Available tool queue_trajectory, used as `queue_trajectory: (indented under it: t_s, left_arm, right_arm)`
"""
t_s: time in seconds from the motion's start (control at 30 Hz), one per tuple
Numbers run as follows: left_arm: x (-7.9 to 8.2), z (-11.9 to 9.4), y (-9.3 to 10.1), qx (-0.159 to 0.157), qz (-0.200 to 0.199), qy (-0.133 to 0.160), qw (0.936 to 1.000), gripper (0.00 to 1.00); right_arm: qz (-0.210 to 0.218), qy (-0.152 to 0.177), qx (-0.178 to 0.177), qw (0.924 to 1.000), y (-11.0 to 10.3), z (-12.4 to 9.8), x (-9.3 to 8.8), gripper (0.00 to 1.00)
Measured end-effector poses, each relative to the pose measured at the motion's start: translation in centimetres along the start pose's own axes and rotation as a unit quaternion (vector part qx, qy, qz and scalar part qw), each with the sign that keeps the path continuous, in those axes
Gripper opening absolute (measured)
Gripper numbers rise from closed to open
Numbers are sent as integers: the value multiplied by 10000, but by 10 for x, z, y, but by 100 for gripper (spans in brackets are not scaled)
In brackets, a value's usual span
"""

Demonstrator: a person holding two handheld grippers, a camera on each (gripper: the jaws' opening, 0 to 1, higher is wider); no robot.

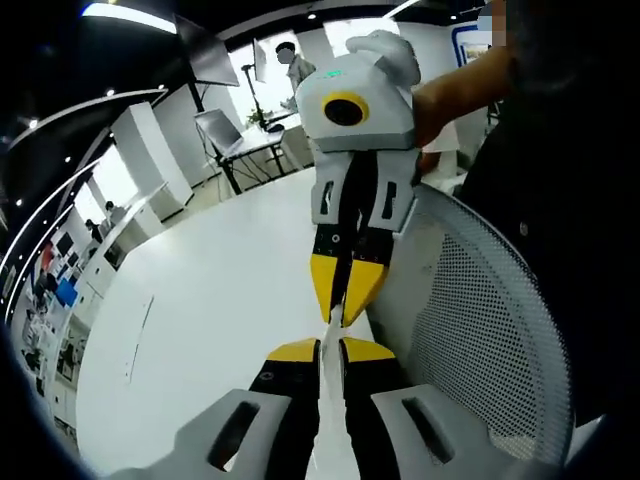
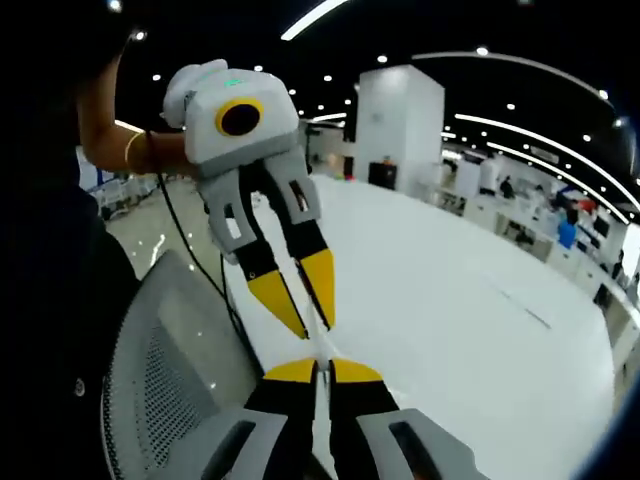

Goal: Open the resealable bag by pulling the two sides of the seal apart until the entire bag opening is separated and visibly accessible.

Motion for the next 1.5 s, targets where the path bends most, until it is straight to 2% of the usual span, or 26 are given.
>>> queue_trajectory:
  t_s: [0.33, 0.6, 0.7, 1.03, 1.2, 1.5]
  left_arm:
    - [7, 1, 2, -208, 187, 5, 9996, 4]
    - [6, 4, 5, -333, 87, 22, 9994, 0]
    - [5, 5, 5, -384, -4, 28, 9993, 0]
    - [3, 7, 8, -408, -41, -93, 9991, 0]
    - [3, 8, 8, -348, -219, -30, 9991, 0]
    - [4, 6, 9, -308, -159, 20, 9994, 0]
  right_arm:
    - [-342, -160, 143, 9992, -4, 0, 1, 0]
    - [-260, -156, 109, 9995, -4, -1, 0, 0]
    - [-250, -151, 125, 9995, -5, -1, 1, 4]
    - [-550, -236, 150, 9981, -8, 1, 5, 1]
    - [-766, -294, 142, 9965, -8, 0, 5, 0]
    - [-727, -367, 184, 9965, -7, -1, 7, 0]
Point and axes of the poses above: the point that each gripper's makers call its tool centre point, and the gripper's own axes: z roughly forward along the fingers, y roughly to its right, x roughly out of its top, the point moved 10 cm from there along -z, roughly backward along the fingers, and after that the axes turned 8 degrees about -y, right-handed, at the moved point
